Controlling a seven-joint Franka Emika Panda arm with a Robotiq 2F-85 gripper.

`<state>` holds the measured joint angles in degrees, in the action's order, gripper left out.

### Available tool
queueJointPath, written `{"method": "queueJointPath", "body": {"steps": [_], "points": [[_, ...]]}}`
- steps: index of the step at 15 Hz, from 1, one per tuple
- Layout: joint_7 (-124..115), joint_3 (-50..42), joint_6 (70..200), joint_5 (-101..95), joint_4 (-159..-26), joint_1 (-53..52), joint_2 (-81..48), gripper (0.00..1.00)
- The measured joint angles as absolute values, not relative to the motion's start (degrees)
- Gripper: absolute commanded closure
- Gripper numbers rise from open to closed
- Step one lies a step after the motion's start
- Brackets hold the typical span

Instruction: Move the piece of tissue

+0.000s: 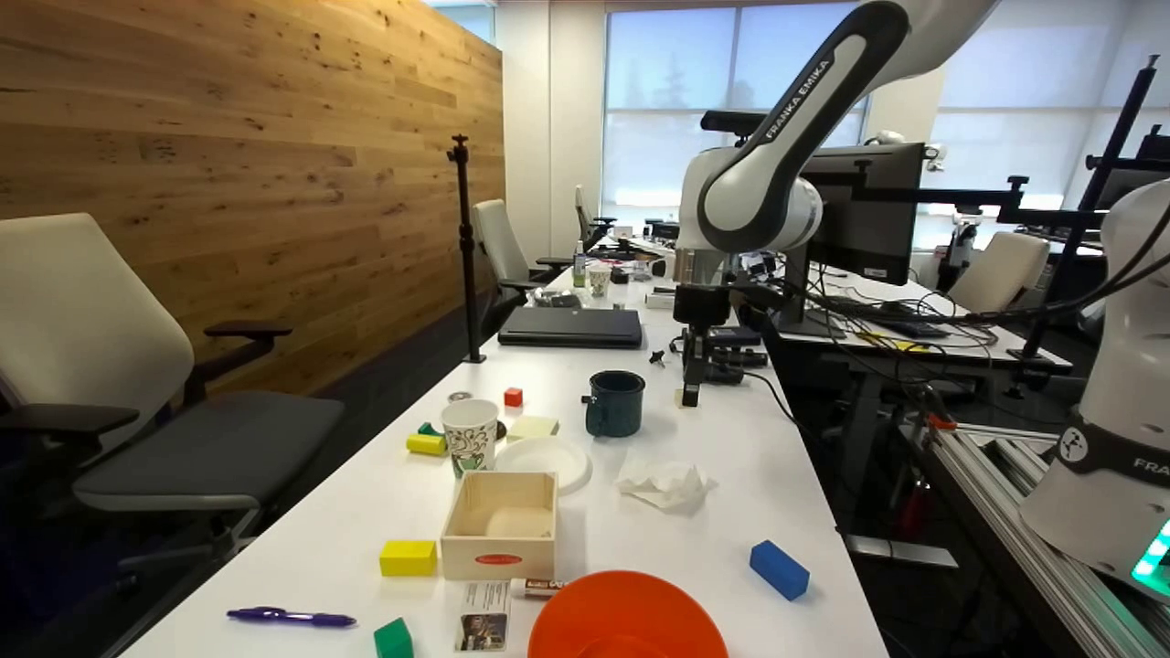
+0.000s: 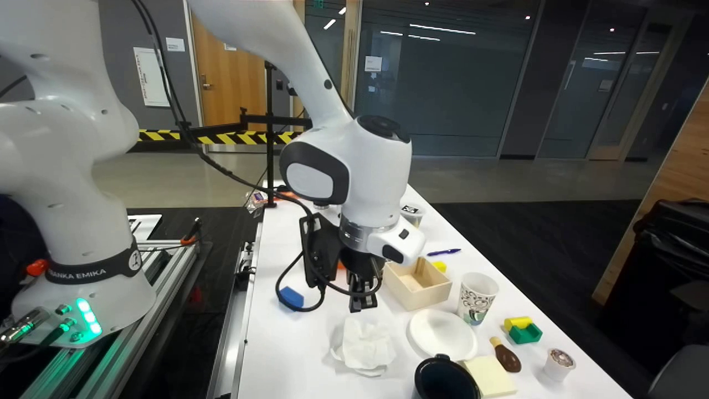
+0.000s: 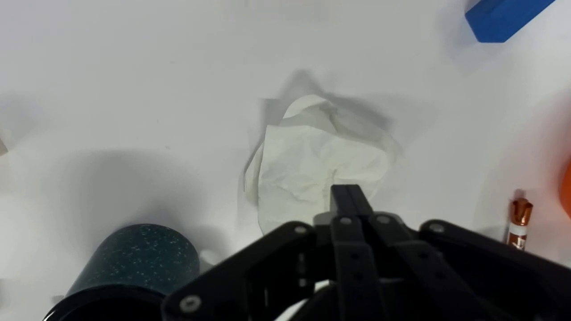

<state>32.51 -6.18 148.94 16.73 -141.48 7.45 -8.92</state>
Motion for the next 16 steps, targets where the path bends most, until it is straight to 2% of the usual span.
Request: {"method": "queueJointPath", "body": {"steps": [16], "points": [[34.88,5.78,165.88,28.18,-143.05,13.34,-18.81,1.0]]}}
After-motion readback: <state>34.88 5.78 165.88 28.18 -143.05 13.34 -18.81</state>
